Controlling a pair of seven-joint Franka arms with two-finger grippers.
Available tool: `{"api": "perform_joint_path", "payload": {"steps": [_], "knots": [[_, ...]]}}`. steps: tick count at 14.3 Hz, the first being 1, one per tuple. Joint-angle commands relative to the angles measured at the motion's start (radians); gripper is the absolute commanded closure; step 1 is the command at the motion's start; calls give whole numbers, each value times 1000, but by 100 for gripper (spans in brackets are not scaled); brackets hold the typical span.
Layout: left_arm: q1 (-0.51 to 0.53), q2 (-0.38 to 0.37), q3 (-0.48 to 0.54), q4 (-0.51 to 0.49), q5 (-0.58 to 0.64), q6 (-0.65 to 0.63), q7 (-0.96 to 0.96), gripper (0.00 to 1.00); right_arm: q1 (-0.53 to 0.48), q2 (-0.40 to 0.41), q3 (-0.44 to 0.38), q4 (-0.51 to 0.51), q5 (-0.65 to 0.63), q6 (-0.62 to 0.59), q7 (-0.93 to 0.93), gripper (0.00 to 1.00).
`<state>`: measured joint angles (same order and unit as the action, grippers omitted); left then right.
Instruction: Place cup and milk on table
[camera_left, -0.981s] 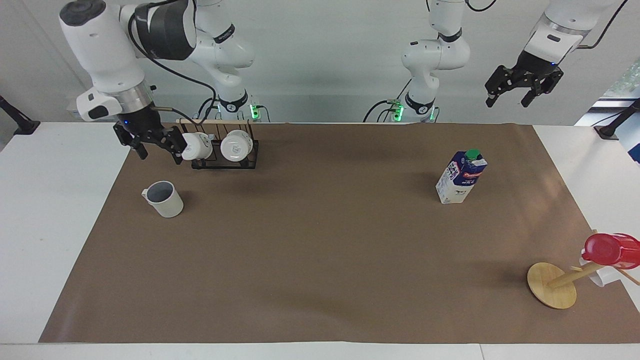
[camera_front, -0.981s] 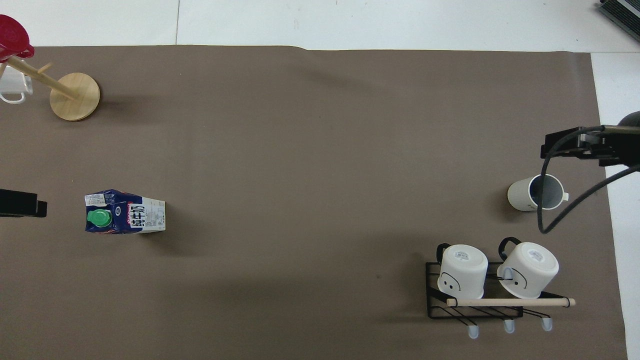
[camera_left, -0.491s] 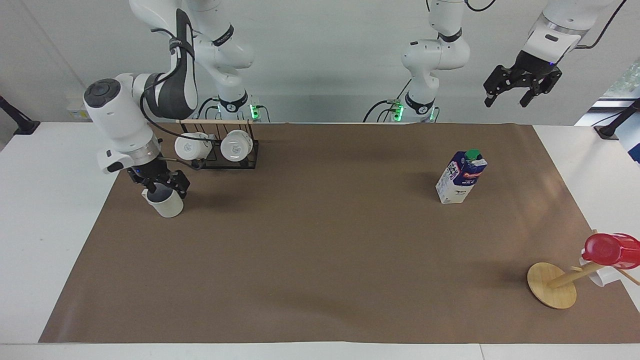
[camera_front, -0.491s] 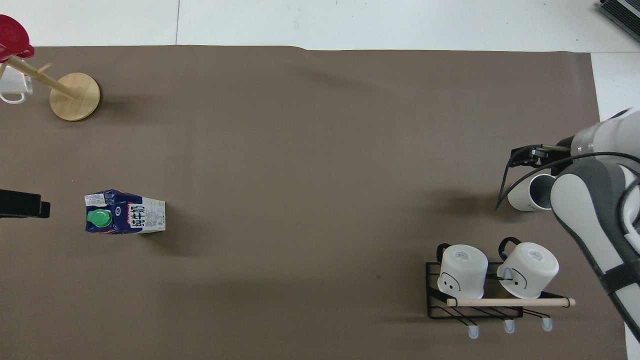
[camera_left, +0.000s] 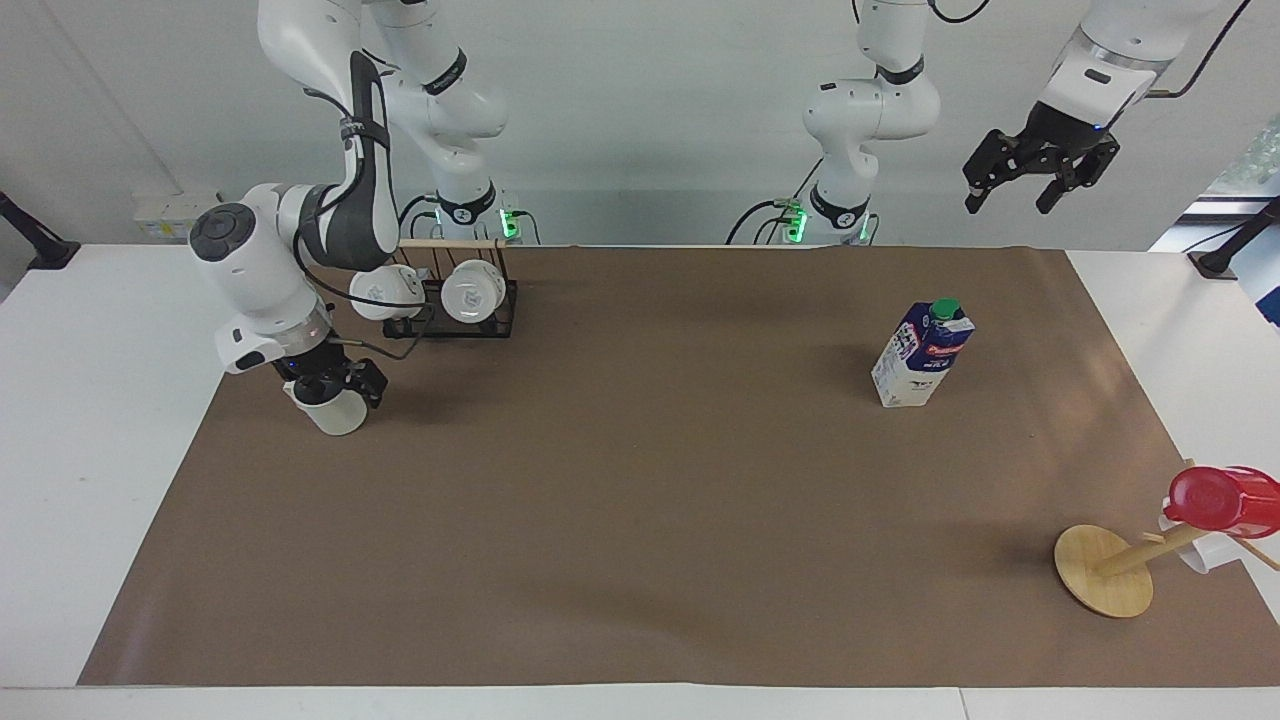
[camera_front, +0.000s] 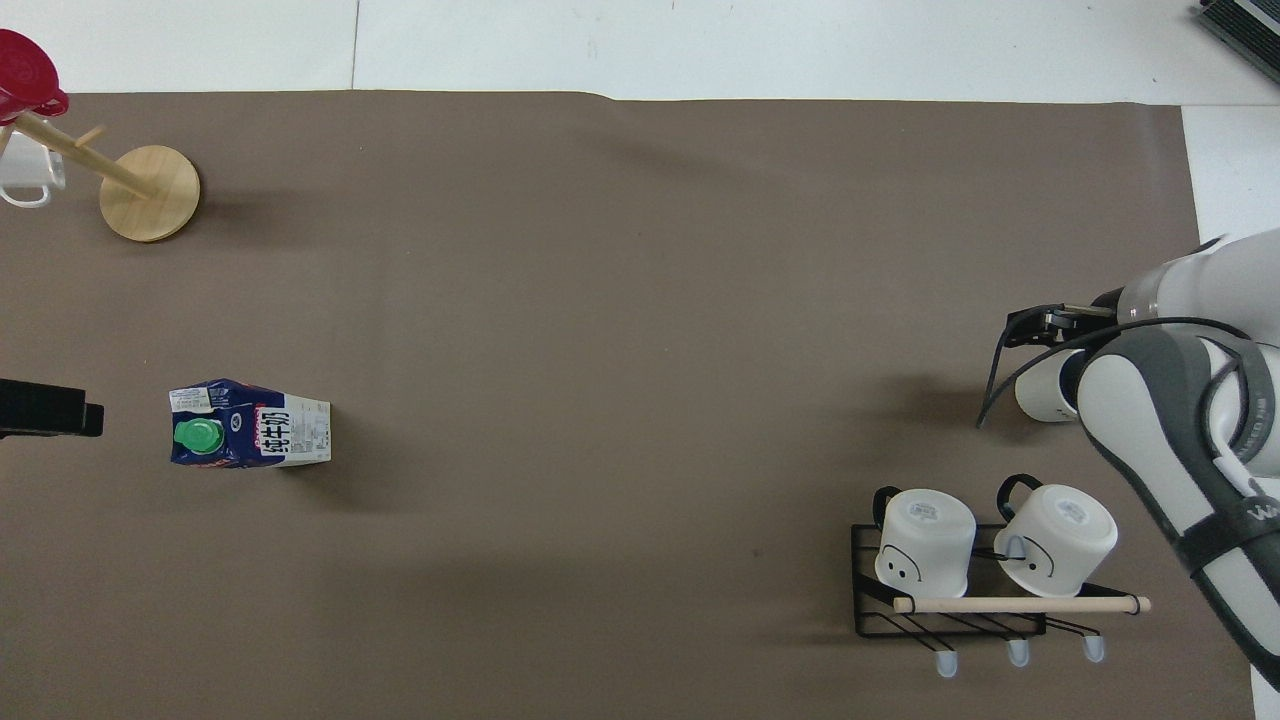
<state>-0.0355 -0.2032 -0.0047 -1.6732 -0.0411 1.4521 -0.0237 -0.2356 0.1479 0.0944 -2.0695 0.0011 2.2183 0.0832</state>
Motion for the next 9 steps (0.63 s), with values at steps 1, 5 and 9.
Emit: {"api": "perform_joint_path", "payload": {"steps": [1,5,9], "knots": [[-15,-31,6,-31,10,-10,1,0,-27,-4,10,-38,0,58,-33,0],[-17,-137,-14,-314,18,187,1,0,-27,1,10,-50,-1,79,-37,5],[-18,-151,-15,-509,26,411,11,0,-27,22,8,-57,-6,103,-125,52]]}}
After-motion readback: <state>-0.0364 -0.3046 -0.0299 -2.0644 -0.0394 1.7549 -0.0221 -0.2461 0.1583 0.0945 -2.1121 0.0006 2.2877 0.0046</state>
